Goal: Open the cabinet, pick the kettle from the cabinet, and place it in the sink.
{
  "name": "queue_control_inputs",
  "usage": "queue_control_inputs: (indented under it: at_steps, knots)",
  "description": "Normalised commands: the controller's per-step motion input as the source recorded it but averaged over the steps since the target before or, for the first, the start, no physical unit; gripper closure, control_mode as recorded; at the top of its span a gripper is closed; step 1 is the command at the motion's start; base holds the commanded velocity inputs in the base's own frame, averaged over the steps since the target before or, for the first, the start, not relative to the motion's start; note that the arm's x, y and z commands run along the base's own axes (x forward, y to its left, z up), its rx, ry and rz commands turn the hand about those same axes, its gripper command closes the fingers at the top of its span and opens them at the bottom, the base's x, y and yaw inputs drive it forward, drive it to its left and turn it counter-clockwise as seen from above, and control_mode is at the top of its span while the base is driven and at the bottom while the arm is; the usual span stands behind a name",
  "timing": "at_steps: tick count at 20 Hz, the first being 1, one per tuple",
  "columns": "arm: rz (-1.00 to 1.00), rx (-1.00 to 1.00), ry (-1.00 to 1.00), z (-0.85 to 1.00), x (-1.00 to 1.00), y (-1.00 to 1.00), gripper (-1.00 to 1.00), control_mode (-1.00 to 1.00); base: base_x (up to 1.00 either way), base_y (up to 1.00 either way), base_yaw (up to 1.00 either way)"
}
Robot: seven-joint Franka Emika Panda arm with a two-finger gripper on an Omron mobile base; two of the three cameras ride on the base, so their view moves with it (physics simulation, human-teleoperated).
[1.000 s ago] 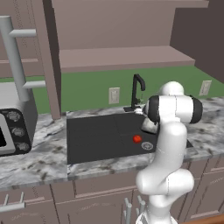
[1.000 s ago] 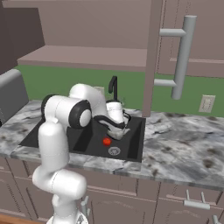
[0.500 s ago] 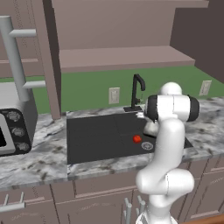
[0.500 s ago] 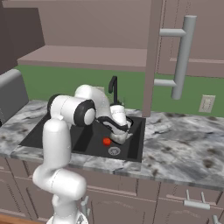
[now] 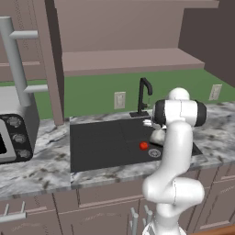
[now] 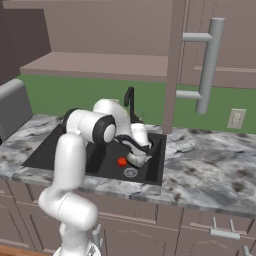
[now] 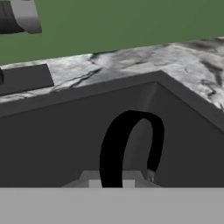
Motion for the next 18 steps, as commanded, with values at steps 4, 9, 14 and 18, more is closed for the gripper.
queue_control_inputs:
  at_steps: [4, 9, 14, 18]
  knots:
    - [0.0, 0.1, -0.04, -0.5, 0.0, -0.08, 1.0, -1.0, 0.0, 0.0, 0.0]
    - [0.0, 0.06, -0.07, -0.47, -0.06, -0.01, 1.0, -1.0, 0.0, 0.0, 0.0]
    - [0.0, 0.02, -0.14, -0.35, -0.2, -0.06, 1.0, -1.0, 0.0, 0.0, 0.0]
    - [0.0, 0.0, -0.15, -0.32, -0.31, -0.06, 1.0, -1.0, 0.0, 0.0, 0.0]
